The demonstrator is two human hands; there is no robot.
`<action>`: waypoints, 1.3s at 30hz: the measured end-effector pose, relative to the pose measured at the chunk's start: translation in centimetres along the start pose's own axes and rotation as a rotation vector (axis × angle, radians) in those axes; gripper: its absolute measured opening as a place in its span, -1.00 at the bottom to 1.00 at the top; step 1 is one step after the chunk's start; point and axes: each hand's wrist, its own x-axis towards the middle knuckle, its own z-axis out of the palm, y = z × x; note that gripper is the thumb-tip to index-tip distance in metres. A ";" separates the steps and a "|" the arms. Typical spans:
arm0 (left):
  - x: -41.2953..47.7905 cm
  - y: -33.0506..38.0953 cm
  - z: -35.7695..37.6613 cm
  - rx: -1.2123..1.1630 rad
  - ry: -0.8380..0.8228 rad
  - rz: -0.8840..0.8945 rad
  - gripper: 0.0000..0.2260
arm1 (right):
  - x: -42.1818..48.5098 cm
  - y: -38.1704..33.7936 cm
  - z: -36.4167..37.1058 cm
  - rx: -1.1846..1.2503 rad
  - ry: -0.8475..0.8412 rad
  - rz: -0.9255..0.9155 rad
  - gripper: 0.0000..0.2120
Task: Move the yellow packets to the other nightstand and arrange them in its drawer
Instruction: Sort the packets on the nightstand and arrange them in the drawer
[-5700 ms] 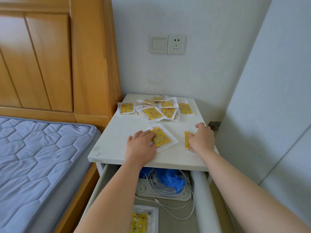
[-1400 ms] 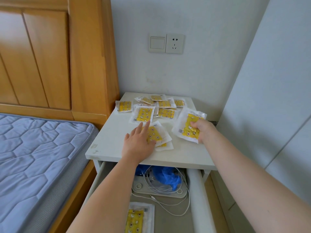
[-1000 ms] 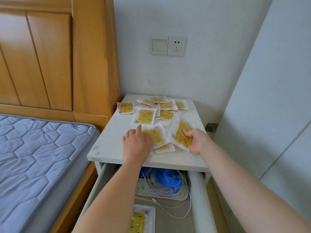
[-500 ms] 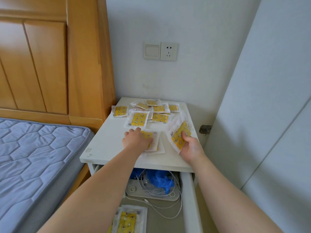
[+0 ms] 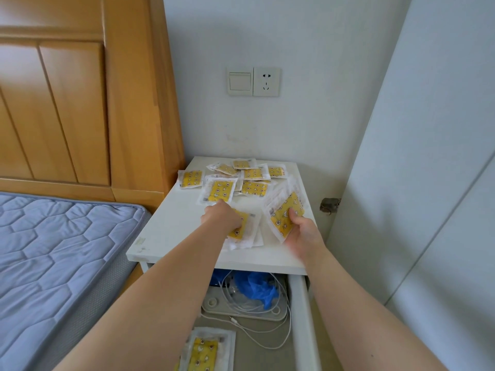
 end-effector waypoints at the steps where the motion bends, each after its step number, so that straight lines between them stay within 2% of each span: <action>1: 0.0 0.0 -0.1 -0.002 -0.010 -0.008 -0.40 | 0.0 0.0 0.0 0.005 0.002 0.000 -0.81; 5: 0.0 0.2 -0.3 -0.015 -0.031 -0.040 -0.26 | -0.1 0.0 0.1 0.019 -0.003 0.009 -0.80; 13: -0.4 0.9 -0.6 -0.042 -0.043 -0.023 -0.42 | -0.1 -0.1 0.2 0.026 -0.003 0.016 -0.80; 20: -0.7 0.4 0.0 -0.361 -0.029 -0.007 -0.07 | -0.3 0.0 0.2 0.044 0.005 0.007 -0.75; 22: -0.9 -0.1 0.1 -0.523 -0.050 -0.020 -0.14 | -0.7 -0.1 0.5 0.057 0.019 -0.003 -0.76; 25: -1.5 -1.2 0.8 -0.793 -0.145 -0.045 -0.37 | -1.6 0.1 0.7 0.098 0.052 -0.025 -0.79; 29: -3.2 -2.6 1.8 -0.906 -0.225 -0.017 -0.72 | -3.5 0.8 0.9 0.067 0.120 -0.054 -0.81; 33: -4.8 -4.0 1.8 -0.993 -0.227 0.066 -0.83 | -5.6 1.5 0.9 0.040 0.150 -0.065 -0.77; 39: -9.5 -8.8 2.9 -1.110 -0.240 0.143 -0.88 | -9.0 4.4 1.6 -0.017 0.169 -0.042 -0.74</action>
